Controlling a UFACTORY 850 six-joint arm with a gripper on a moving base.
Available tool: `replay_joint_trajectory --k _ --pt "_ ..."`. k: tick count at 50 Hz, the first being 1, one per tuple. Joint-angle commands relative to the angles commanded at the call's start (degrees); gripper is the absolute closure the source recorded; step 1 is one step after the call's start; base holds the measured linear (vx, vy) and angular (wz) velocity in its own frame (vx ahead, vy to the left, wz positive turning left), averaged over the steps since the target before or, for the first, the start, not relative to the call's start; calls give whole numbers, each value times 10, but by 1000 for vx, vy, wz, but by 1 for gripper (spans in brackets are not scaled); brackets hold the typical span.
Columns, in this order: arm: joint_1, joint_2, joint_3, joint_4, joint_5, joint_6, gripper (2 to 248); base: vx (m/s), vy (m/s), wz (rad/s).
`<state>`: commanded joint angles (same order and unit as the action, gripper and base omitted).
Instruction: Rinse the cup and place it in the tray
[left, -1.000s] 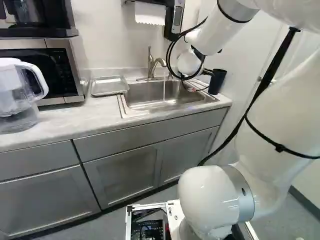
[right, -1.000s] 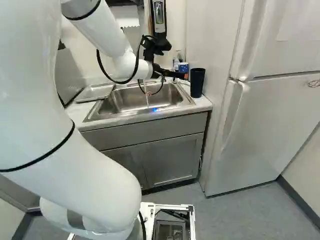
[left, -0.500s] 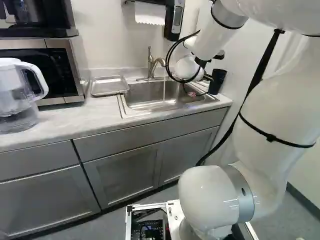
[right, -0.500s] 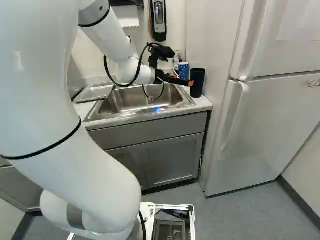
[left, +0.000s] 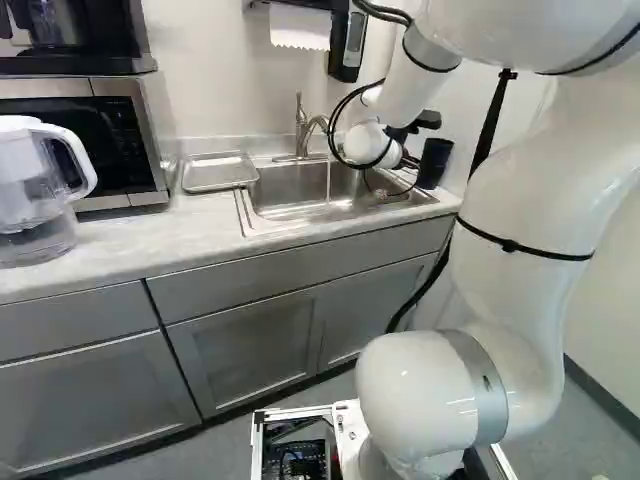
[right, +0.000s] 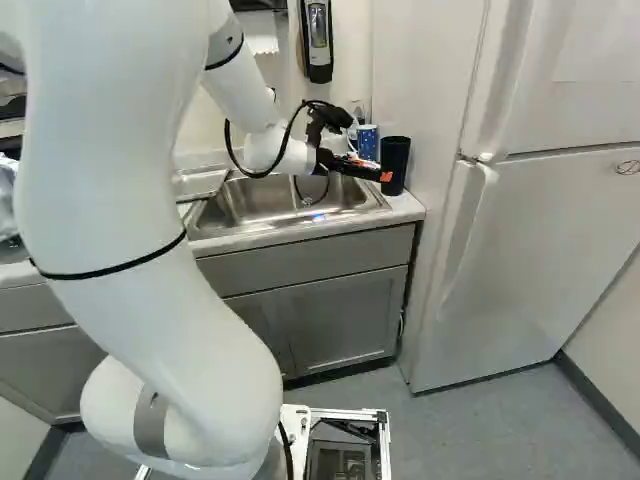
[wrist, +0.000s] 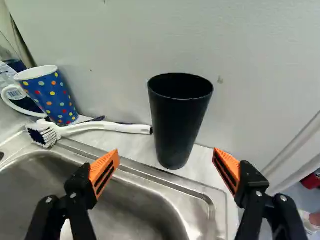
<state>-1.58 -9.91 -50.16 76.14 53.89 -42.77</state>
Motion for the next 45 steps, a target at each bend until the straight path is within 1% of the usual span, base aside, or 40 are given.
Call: replay_joint_trajectory --k 23,35,45 --pt "-15 -49 -50 4 39 0 3 0 0 0" --pt "-28 -72 -78 4 56 0 3 0 0 0" --pt "-41 -83 -91 4 57 0 3 0 0 0"
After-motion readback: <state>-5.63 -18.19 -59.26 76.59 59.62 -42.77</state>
